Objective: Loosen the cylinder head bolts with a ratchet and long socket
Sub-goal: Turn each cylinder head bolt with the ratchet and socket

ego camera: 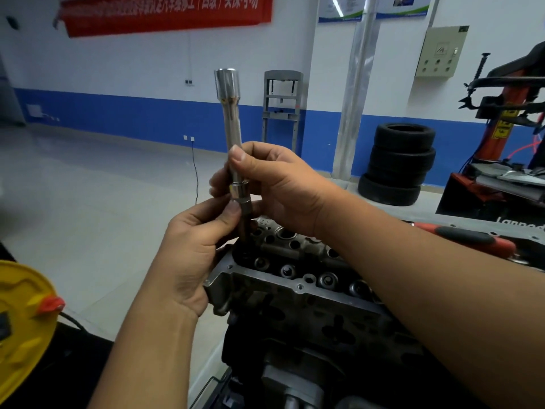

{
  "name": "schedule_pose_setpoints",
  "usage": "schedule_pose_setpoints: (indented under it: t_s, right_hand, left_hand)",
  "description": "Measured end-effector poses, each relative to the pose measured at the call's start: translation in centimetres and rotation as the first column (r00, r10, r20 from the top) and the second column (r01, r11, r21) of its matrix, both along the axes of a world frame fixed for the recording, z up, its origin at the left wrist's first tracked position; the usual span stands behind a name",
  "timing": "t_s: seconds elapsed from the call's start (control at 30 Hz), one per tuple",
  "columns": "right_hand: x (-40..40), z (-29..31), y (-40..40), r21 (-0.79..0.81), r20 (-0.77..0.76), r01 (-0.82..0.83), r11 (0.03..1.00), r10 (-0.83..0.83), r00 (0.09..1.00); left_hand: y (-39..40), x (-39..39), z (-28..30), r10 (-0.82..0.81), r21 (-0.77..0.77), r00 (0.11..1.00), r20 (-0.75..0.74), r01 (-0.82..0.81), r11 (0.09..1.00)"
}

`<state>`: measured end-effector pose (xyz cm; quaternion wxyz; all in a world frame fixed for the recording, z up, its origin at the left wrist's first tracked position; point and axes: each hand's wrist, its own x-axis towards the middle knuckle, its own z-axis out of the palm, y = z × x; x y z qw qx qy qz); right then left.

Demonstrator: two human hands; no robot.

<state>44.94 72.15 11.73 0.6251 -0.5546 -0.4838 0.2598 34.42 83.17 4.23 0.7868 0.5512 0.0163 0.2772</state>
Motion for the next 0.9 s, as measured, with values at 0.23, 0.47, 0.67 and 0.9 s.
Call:
schedule_pose_setpoints:
  t_s: [0.23, 0.47, 0.67, 0.9]
  right_hand:
    - [-0.3, 0.0, 0.1, -0.029, 0.016, 0.031, 0.999, -0.031, 0.999]
    - [-0.2, -0.1, 0.1, 0.008, 0.023, 0.028, 1.000, -0.028, 0.999]
    - [-0.3, -0.1, 0.3, -0.012, -0.066, -0.025, 1.000, 0.024, 0.998]
    - [0.2, 0.0, -0.1, 0.017, 0.004, 0.024, 1.000, -0.024, 1.000]
  left_hand:
    - [-0.8, 0.0, 0.2, 0.131, 0.052, 0.990, 0.052, -0.134, 0.990]
    - [-1.1, -0.1, 0.1, 0.224, 0.254, 0.972, 0.073, -0.236, 0.938]
    - [-1.4, -0.1, 0.5, 0.320, 0.329, 0.941, 0.111, -0.339, 0.881]
    - [-0.8, -0.8, 1.3, 0.352, 0.536, 0.923, 0.156, -0.378, 0.755]
